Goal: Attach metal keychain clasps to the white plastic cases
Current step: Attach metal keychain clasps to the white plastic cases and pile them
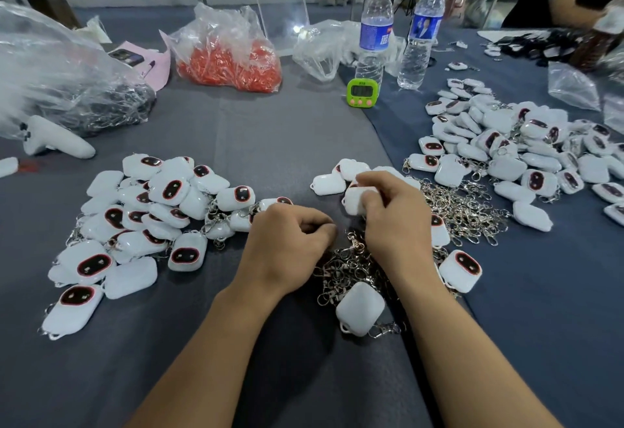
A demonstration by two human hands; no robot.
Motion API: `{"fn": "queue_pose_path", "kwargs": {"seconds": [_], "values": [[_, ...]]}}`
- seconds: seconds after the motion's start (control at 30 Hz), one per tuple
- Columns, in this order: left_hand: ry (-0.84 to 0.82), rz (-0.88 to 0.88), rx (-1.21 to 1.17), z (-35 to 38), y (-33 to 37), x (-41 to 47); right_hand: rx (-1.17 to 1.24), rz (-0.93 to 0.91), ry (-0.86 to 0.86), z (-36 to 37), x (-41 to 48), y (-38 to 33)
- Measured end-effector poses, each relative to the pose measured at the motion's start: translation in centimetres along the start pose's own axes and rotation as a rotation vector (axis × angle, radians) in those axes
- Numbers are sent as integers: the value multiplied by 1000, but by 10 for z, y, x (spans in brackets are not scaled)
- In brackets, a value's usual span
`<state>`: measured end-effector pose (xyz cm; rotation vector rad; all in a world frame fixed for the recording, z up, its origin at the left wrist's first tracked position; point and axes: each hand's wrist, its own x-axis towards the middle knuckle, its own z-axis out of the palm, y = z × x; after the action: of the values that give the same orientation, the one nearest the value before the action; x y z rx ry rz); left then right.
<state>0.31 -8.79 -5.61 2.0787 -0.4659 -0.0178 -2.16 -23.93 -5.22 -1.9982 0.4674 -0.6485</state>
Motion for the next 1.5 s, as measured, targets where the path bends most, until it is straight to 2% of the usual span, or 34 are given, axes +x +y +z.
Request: {"fn": "queue_pose_path", "kwargs": {"seconds": [0.07,0.2,0.33,0.4,0.53,0.7,0.83,0.97,1.03,1.13,1.17,1.33,1.5], "values": [[58,-65,-112,1,0,3,173,71,23,-4,-1,1],[117,-183,-349,-1,0,6,525,225,-66,-4,-8,-5],[109,-151,-370,-1,0,6,801,311,-269,-8,-13,-5],[115,-133,-398,0,1,6,725,254,-336,-8,-17,-6],[132,-115,-464,0,3,6,351,117,-350,-6,-23,-11],[108,-146,-633,-4,8,7,127,18,-363,-5,-22,-13],[153,-121,-639,-7,8,6,167,80,-355,-3,-21,-14],[287,-89,-273,-5,2,5,73,16,-199,-4,-19,-9],[318,-80,-191,-4,3,3,147,51,-118,-4,-18,-8],[275,-72,-244,-3,5,2,425,174,-188,-2,-19,-11],[249,-76,-287,-3,6,3,450,185,-226,0,-19,-11],[152,-82,-427,-3,6,4,290,81,-259,2,-19,-6],[189,-23,-376,-1,4,3,286,48,-209,0,-19,-7]]}}
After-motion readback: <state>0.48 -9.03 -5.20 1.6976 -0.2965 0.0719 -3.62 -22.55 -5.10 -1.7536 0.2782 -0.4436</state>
